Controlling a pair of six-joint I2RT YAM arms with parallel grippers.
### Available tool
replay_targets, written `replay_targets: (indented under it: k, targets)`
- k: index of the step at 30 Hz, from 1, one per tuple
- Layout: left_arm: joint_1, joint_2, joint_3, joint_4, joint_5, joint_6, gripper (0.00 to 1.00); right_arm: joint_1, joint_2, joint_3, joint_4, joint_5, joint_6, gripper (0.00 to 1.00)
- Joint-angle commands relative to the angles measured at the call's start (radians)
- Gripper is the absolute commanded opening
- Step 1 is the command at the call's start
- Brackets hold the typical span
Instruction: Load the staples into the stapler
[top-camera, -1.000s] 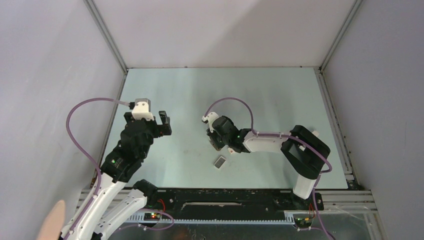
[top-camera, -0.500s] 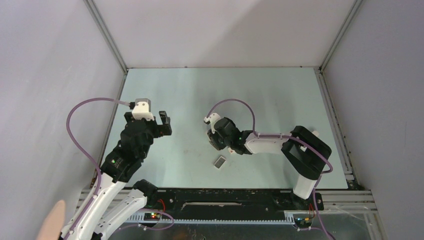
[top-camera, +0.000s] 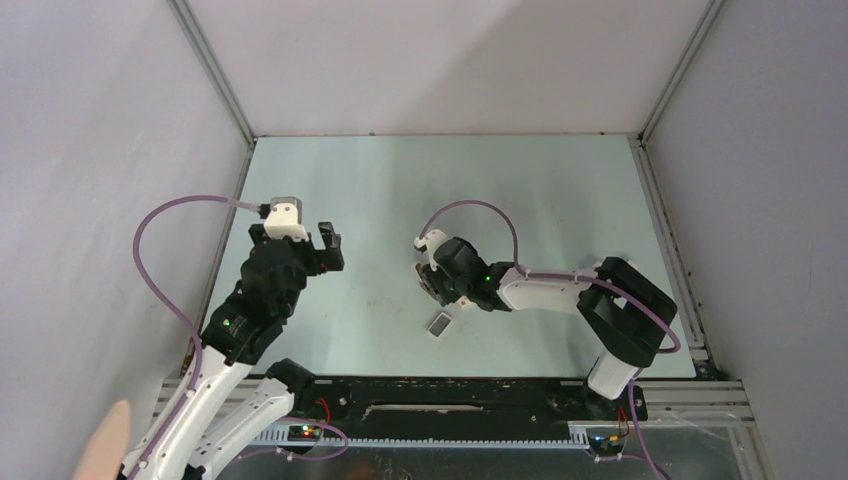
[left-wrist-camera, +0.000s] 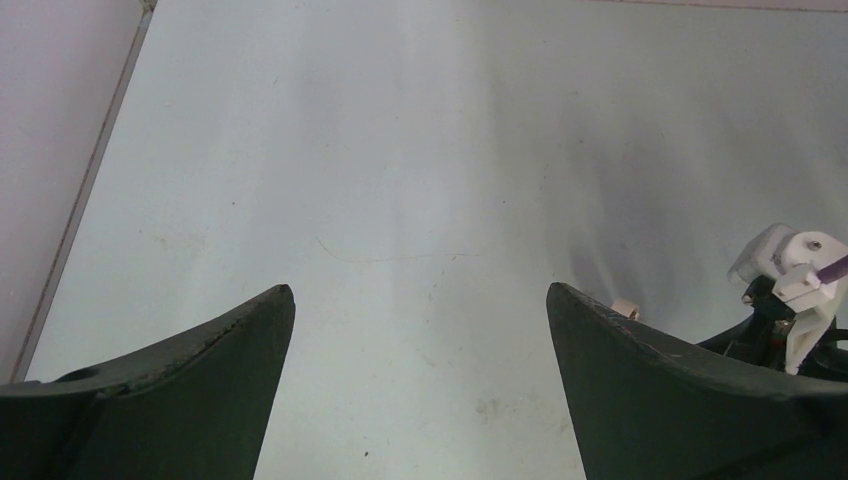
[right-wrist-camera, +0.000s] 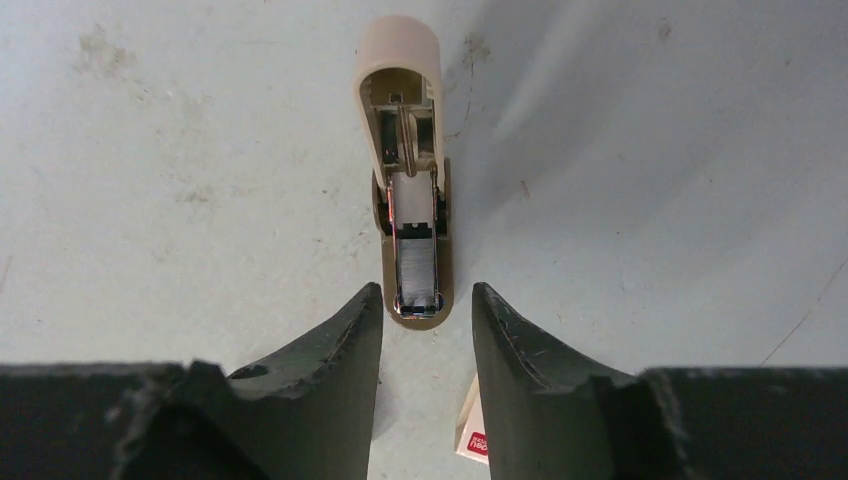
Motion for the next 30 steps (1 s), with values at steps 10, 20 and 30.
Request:
replay_targets:
  k: [10, 20, 30]
  targets:
    - [0.011, 0.003, -0.006, 0.028, 0.008, -0.002, 1.00, -0.010, -0.017, 0.076, -0.038, 0.026, -0.004, 0.47]
    - [0.011, 0.122, 0.058, 0.005, 0.140, -0.186, 1.00, -0.007, 0.000, 0.036, -0.019, 0.000, 0.009, 0.47]
    - [0.011, 0.367, 0.012, 0.225, 0.305, -0.393, 0.99, -0.003, 0.029, -0.016, 0.046, -0.001, 0.007, 0.33]
